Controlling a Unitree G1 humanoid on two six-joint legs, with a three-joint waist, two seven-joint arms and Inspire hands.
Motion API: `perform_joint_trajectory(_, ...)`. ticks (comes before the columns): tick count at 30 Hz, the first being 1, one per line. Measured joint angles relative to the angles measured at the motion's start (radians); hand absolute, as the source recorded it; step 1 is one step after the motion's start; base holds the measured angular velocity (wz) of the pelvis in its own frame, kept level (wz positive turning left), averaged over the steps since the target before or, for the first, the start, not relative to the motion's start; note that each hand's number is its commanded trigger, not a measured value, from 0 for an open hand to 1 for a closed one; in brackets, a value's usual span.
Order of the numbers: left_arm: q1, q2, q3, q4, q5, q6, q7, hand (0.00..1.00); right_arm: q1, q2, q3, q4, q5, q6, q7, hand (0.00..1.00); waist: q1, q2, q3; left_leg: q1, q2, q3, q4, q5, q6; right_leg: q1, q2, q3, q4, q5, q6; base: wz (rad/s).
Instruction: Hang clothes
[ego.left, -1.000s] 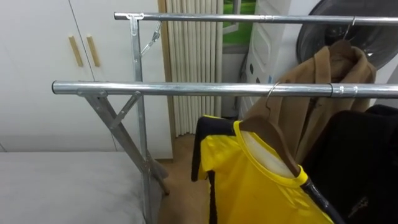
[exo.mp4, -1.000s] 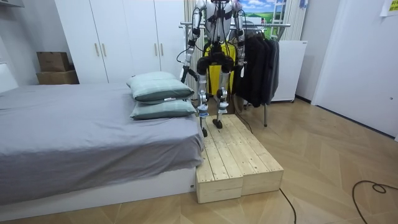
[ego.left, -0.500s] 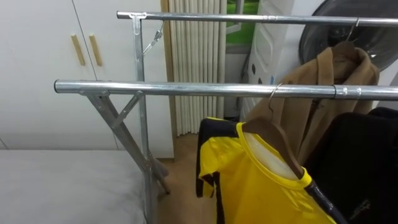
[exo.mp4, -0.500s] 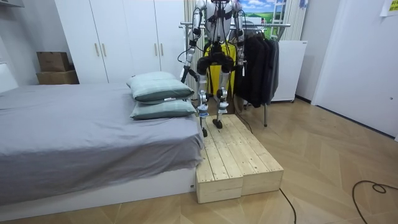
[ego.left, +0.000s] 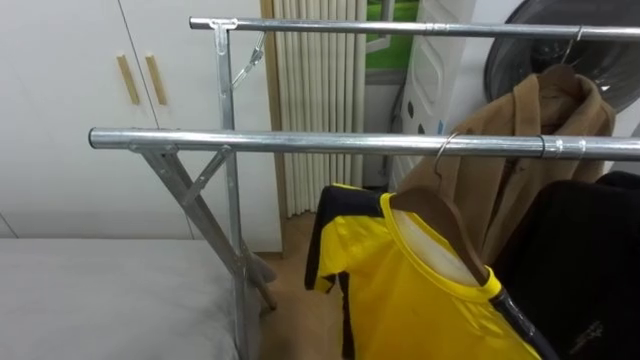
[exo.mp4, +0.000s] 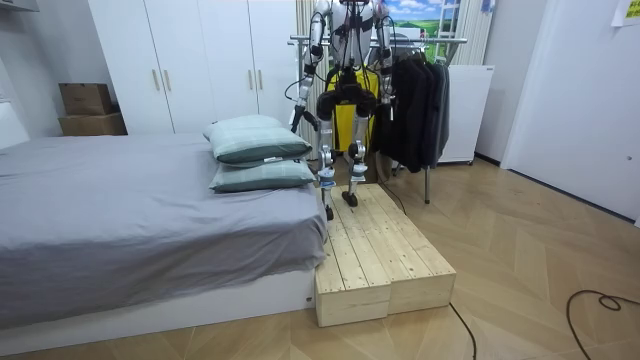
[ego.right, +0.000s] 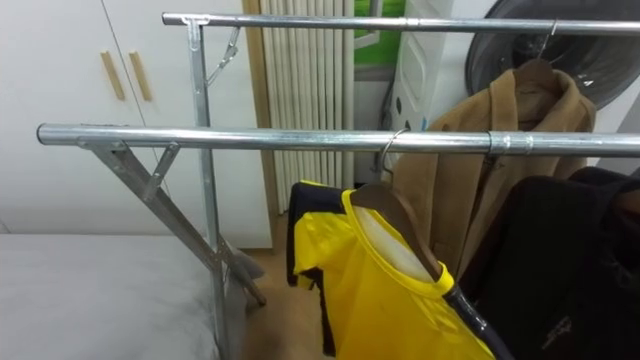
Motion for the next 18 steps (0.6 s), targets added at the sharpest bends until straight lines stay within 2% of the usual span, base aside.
perform_joint_trajectory(13,-0.006,-0.004,0.0,0.007,-0.009,0.0,0.01,0.0,0.012,0.009,-0.001,0.003,0.149,-0.008,-0.017,0.0,0.007,-0.001,0.0029,0.006,0.001,-0.002,-0.001,0.0,0.0,0.009,-0.002,-0.003,0.001,0.0,0.0,0.0)
perform_joint_trajectory(18,-0.006,-0.005,0.0,0.008,-0.011,0.0,0.013,0.0,0.016,0.009,0.0,0.0,0.155,-0.009,-0.016,0.0,0.007,-0.001,0.0031,0.01,0.001,-0.003,-0.001,0.0,-0.001,0.015,-0.001,-0.004,0.0,0.0,0.0,0.0)
